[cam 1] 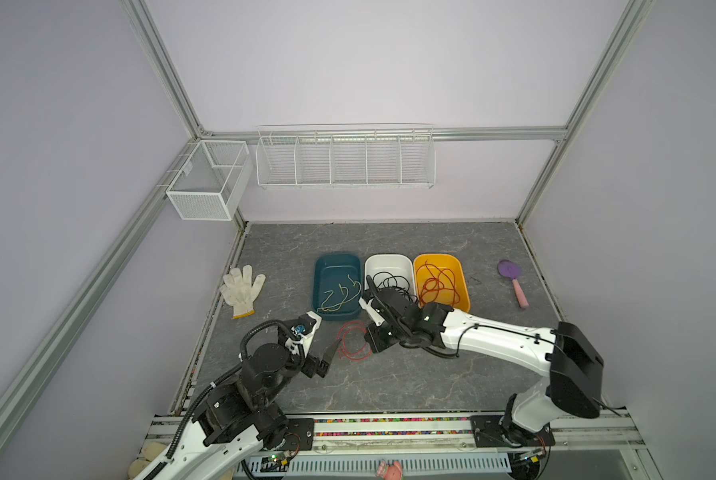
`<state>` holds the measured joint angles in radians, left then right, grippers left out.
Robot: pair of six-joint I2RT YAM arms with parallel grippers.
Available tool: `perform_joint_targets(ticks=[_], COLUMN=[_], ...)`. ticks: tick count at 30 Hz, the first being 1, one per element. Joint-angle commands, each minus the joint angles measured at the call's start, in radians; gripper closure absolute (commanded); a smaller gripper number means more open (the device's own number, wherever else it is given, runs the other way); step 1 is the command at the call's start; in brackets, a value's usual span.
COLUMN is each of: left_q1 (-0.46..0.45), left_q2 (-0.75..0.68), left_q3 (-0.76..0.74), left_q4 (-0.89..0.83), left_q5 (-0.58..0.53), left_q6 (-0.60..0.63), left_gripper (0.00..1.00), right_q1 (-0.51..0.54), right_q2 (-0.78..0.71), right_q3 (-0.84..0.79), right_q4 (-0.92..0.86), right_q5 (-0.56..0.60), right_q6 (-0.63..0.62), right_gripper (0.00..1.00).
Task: Untangle the cables
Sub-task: 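Close the right gripper on the red wire and lift it, then carry the red wire over the yellow tub with the right gripper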
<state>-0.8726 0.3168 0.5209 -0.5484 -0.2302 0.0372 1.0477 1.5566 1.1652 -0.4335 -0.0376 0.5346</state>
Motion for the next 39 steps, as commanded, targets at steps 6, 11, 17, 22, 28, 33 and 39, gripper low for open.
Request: perform_joint_targets(ticks=[6,11,17,22,28,33,39], left_q1=[-0.003,-0.003,-0.003,-0.003,-0.005,-0.008,-0.009], left_q2=[0.083,0.175,0.331,0.431,0.537,0.553,0.581], left_q3=[-0.007,0.010,0.078,0.126,0.160,0.141,0.132], left_q4=[0.025,0.043,0.056,0.103,0.196,0.328,0.482], left_q5=[0.087,0.152,0.246,0.289,0.314,0.313,0.342], left_q6=[0.023,0.069,0.135,0.195,0.250,0.302,0.346], left_gripper=[0.01,0.02,0.02,0.02,0.02,0.02,0.00], right_q1=[-0.043,-0.105,-0.245,-0.404,-0.637,-0.720,-0.785], right_q2=[-0.246,-0.365,-0.480,-0.515,-0.461,-0.395,-0.299], right_q3=[-0.007,0.004,-0.007,-0.043,-0.071,-0.050,-0.033], right_q4=[-0.163,-0.255,-0.320,-0.333,-0.297,-0.261,-0.239], right_q5=[0.148,0.233,0.266,0.222,0.007,-0.115,-0.119], right_q6=[-0.039,-0.056,-0.078,-0.108,-0.111,-0.103,-0.073], right_gripper=[0.93,0.93,0.94,0.94,0.94,0.94,0.93])
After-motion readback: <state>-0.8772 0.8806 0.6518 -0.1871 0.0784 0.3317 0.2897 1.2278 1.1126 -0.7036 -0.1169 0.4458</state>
